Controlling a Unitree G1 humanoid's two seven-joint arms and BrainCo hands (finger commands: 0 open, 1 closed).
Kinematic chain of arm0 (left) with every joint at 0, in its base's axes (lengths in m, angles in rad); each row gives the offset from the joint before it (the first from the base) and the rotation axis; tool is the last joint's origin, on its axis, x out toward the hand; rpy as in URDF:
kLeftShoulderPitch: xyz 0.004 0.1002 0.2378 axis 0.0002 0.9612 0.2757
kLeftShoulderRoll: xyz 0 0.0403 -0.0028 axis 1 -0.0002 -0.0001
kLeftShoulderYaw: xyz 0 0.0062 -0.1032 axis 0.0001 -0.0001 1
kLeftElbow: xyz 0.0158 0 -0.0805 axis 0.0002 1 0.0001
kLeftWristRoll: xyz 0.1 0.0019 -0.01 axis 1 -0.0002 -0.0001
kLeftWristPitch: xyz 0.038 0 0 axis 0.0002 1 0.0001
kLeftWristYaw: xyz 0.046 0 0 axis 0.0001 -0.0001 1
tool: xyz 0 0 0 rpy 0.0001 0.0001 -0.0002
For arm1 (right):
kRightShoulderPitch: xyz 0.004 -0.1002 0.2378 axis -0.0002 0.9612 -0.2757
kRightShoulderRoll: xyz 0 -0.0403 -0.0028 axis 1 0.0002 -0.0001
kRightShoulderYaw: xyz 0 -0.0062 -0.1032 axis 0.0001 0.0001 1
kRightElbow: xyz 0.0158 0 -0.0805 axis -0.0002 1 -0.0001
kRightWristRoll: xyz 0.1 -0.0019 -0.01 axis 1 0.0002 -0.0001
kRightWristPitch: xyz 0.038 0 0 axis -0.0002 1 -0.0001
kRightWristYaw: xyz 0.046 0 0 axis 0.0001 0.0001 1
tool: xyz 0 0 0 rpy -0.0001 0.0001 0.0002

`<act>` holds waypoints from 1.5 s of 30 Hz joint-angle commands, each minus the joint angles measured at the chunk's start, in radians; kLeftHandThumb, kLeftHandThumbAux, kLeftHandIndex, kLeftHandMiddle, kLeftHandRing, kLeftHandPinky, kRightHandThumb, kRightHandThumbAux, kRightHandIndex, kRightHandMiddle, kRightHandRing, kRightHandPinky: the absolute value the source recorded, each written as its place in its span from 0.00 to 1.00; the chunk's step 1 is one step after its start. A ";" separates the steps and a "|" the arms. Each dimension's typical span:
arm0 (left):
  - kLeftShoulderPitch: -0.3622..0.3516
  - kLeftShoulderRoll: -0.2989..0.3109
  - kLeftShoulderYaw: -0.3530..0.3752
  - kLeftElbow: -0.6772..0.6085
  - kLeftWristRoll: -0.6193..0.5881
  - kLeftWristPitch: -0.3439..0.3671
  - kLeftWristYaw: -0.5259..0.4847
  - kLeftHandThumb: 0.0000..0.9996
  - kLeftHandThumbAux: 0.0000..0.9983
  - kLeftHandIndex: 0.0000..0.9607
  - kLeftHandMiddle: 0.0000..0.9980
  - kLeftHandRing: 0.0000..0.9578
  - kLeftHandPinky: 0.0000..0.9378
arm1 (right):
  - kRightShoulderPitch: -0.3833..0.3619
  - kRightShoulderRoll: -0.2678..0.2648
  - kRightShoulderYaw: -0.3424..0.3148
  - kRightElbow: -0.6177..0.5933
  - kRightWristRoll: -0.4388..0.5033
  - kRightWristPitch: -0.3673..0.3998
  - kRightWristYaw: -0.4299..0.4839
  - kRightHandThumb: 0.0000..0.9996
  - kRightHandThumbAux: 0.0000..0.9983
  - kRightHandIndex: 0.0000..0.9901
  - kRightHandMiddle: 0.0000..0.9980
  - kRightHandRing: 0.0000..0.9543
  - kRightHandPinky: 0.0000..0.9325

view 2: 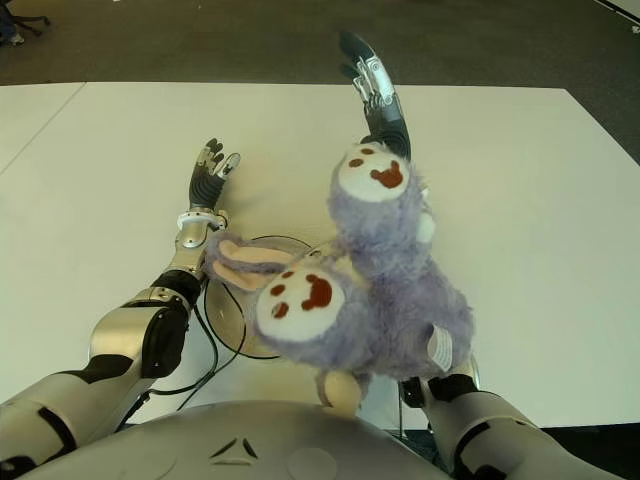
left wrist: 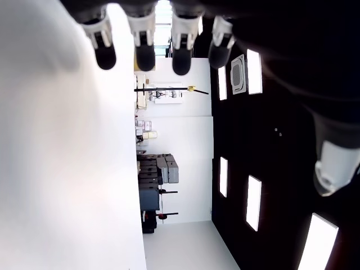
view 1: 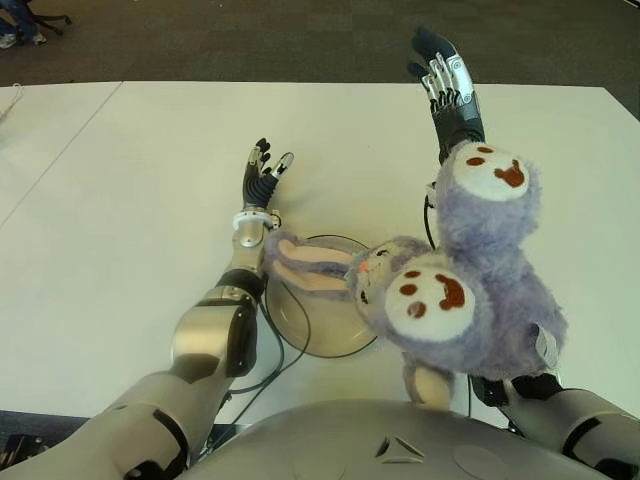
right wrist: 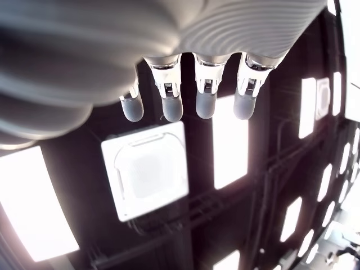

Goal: Put the doll into the plate.

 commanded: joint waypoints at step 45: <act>0.192 -0.092 -0.034 0.135 0.017 0.120 0.075 0.00 0.51 0.04 0.13 0.11 0.00 | -0.251 -0.242 -0.228 0.516 0.028 0.109 0.068 0.00 0.32 0.00 0.00 0.00 0.00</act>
